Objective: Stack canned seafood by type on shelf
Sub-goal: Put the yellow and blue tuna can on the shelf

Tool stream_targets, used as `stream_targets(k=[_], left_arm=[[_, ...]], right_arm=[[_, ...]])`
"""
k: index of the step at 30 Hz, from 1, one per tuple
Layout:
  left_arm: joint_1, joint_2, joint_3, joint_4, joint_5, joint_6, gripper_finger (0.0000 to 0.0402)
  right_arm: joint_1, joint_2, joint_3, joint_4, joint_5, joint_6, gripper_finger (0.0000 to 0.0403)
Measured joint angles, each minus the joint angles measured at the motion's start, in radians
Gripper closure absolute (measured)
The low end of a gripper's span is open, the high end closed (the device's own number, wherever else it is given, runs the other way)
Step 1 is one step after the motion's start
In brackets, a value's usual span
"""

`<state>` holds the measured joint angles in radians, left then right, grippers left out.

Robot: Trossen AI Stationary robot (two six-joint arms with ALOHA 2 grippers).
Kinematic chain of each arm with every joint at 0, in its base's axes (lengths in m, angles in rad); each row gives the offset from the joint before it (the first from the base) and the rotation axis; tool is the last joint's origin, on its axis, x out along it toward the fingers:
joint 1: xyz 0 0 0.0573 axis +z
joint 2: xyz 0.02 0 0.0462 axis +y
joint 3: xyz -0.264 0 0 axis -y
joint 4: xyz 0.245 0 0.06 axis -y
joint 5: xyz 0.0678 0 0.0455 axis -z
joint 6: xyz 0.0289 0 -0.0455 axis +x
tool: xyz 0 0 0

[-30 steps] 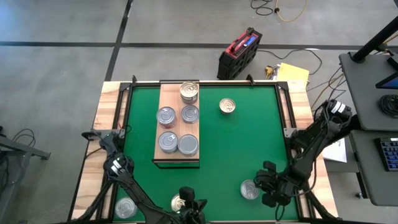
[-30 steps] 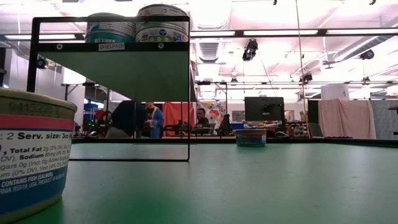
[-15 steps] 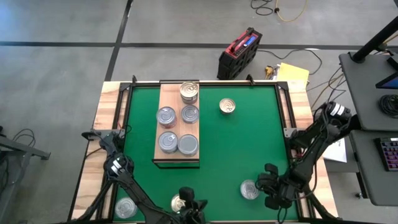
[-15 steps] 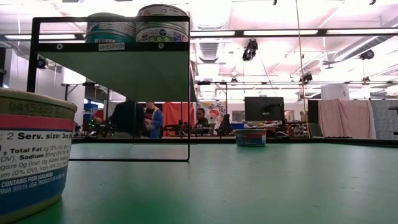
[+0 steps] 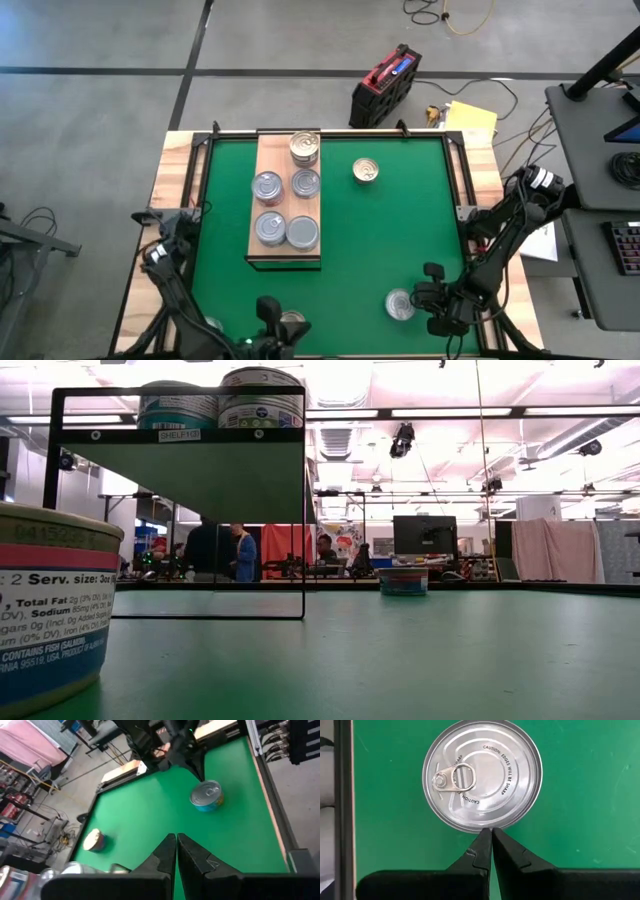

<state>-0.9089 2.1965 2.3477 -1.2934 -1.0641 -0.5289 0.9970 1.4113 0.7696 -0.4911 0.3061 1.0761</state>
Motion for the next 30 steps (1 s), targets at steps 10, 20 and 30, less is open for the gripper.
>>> stream_targets(k=[10,20,30], left_arm=[[0.027,-0.01,-0.027,-0.031,0.005,0.048,0.0402],[0.082,-0.007,-0.203,0.586,0.292,0.412,0.0402],[0.15,-0.081,-0.238,0.695,0.406,0.707,0.0402]], right_arm=[[-0.025,-0.003,0.0,0.0,0.026,-0.049,0.0394],[-0.029,-0.011,0.004,-0.005,0.035,-0.059,0.0394],[0.005,-0.04,0.009,-0.004,0.114,-0.11,0.0394]])
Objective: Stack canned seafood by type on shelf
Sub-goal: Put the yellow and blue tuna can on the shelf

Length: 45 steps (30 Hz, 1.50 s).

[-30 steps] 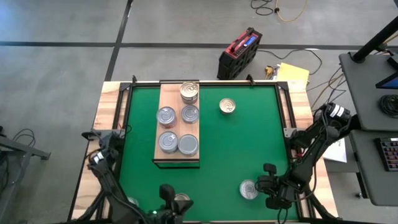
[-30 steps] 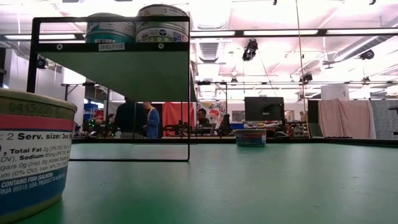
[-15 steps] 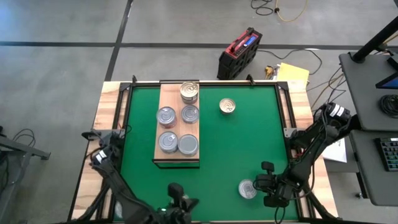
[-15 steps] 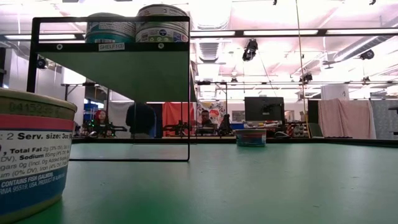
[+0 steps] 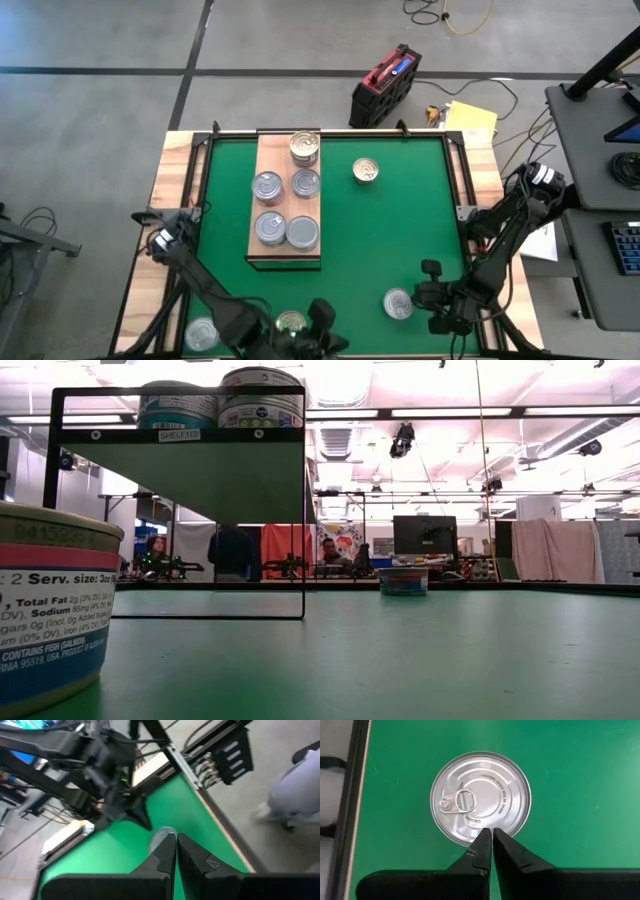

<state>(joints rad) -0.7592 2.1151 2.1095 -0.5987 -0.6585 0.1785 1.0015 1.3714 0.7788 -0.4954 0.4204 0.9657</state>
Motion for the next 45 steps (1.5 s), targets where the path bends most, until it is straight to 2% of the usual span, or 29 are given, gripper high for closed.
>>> stream_targets(k=[8,12,14,19,22,25,27,32,37,45], left_arm=[[0.06,-0.117,0.001,-0.058,0.024,0.062,0.0402],[0.108,-0.157,-0.011,-0.056,0.192,0.101,0.0402],[0.136,-0.17,-0.045,-0.042,0.23,0.102,0.0402],[0.168,-0.212,-0.176,0.101,0.23,0.117,0.0402],[0.15,-0.256,-0.284,0.276,0.232,0.147,0.0402],[0.134,-0.301,-0.415,0.492,0.233,0.242,0.0402],[0.128,-0.337,-0.485,0.551,0.204,0.283,0.0402],[0.122,-0.461,-0.629,0.58,0.17,0.207,0.0402],[0.09,-0.591,-0.784,0.68,0.171,0.205,0.0402],[0.033,-0.775,-0.995,0.889,0.12,0.229,0.0402]], right_arm=[[-0.01,-0.001,0.0,0.004,0.048,-0.156,0.0394],[-0.036,-0.001,0.0,0.007,0.06,-0.231,0.0394],[-0.047,-0.001,0.0,0.01,0.078,-0.267,0.0394],[-0.059,-0.023,0.0,0.048,0.124,-0.306,0.0394],[-0.043,-0.037,0.0,0.094,0.131,-0.312,0.0394],[-0.018,-0.036,0.0,0.152,0.134,-0.335,0.0394],[-0.003,-0.029,0.0,0.191,0.156,-0.338,0.0394],[0.033,-0.029,0.0,0.254,0.203,-0.253,0.0394],[0.028,-0.028,0.002,0.217,0.196,-0.046,0.0394],[-0.027,-0.032,0.002,-0.006,-0.063,0.133,0.0394]])
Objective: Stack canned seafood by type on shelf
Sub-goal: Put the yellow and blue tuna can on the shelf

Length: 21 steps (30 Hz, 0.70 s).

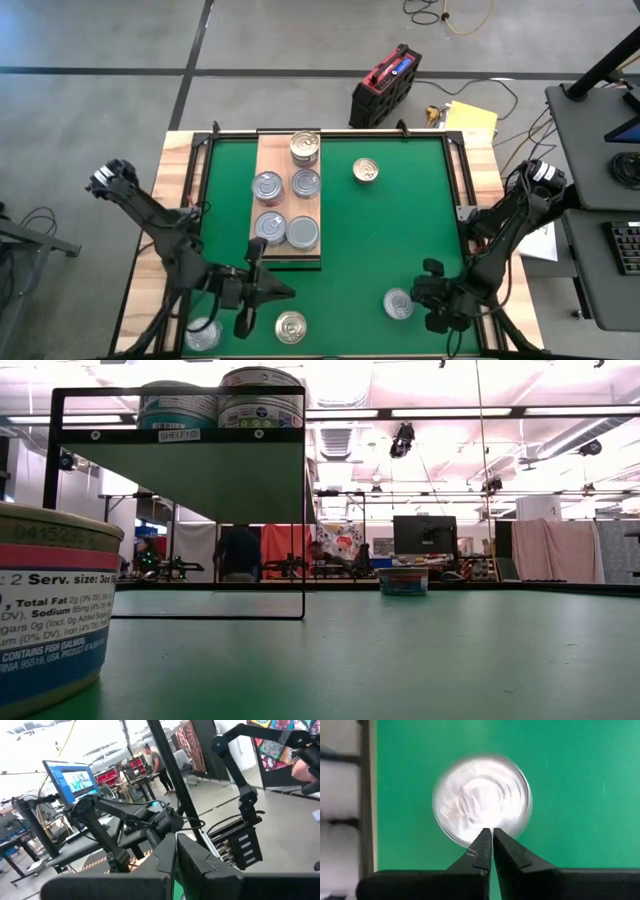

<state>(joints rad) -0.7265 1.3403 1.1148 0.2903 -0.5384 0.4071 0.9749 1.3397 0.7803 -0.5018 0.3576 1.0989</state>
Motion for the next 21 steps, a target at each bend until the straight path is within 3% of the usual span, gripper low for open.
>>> stream_targets(k=[6,13,21], left_arm=[[0.0,-0.044,-0.021,0.003,-0.012,0.024,0.0402],[0.0,-0.04,-0.025,-0.032,-0.166,0.056,0.0402],[0.0,-0.04,-0.029,-0.046,-0.171,0.056,0.0402]], right_arm=[[-0.007,-0.002,0.0,0.014,-0.051,-0.12,0.0394],[-0.035,-0.002,0.0,0.018,-0.044,-0.112,0.0394],[-0.086,0.001,0.0,0.021,-0.097,-0.146,0.0394]])
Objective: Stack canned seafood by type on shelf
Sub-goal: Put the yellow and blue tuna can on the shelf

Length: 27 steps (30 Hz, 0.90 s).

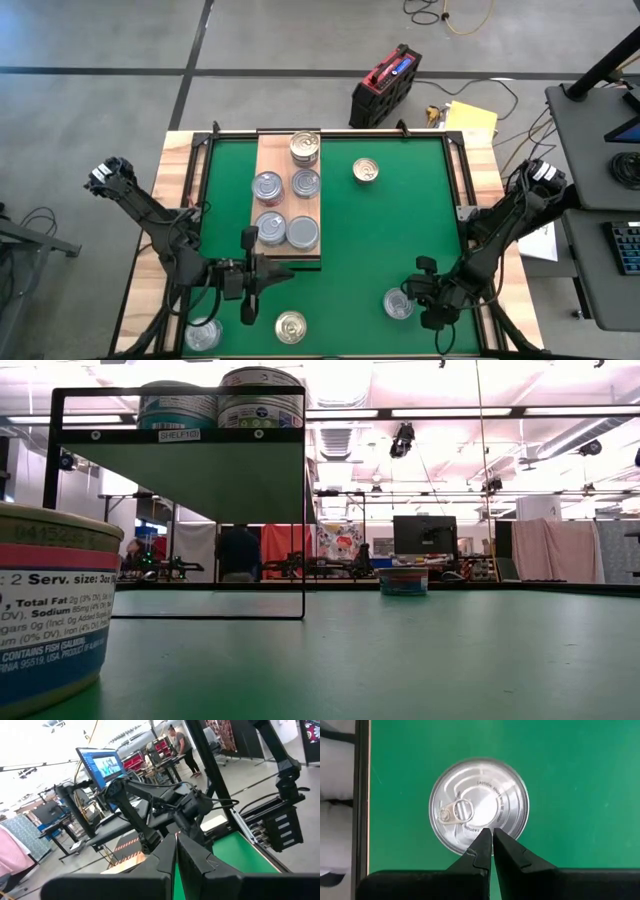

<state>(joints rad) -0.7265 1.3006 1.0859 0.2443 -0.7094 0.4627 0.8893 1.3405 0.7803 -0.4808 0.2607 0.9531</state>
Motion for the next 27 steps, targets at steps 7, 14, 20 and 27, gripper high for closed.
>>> stream_targets(k=[7,14,20,27], left_arm=[[0.0,0.0,0.0,-0.002,0.0,-0.007,0.0402],[0.0,0.001,-0.002,-0.012,0.001,-0.008,0.0402],[0.0,0.001,-0.002,-0.026,0.001,-0.008,0.0402],[0.0,0.001,-0.002,-0.035,0.002,-0.011,0.0402]], right_arm=[[0.005,0.01,0.0,0.0,-0.033,0.004,0.0394],[0.005,0.026,0.0,0.011,0.001,-0.03,0.0394],[0.005,0.071,0.0,0.027,0.001,-0.035,0.0394],[0.005,0.089,0.0,0.019,-0.012,-0.012,0.0394]])
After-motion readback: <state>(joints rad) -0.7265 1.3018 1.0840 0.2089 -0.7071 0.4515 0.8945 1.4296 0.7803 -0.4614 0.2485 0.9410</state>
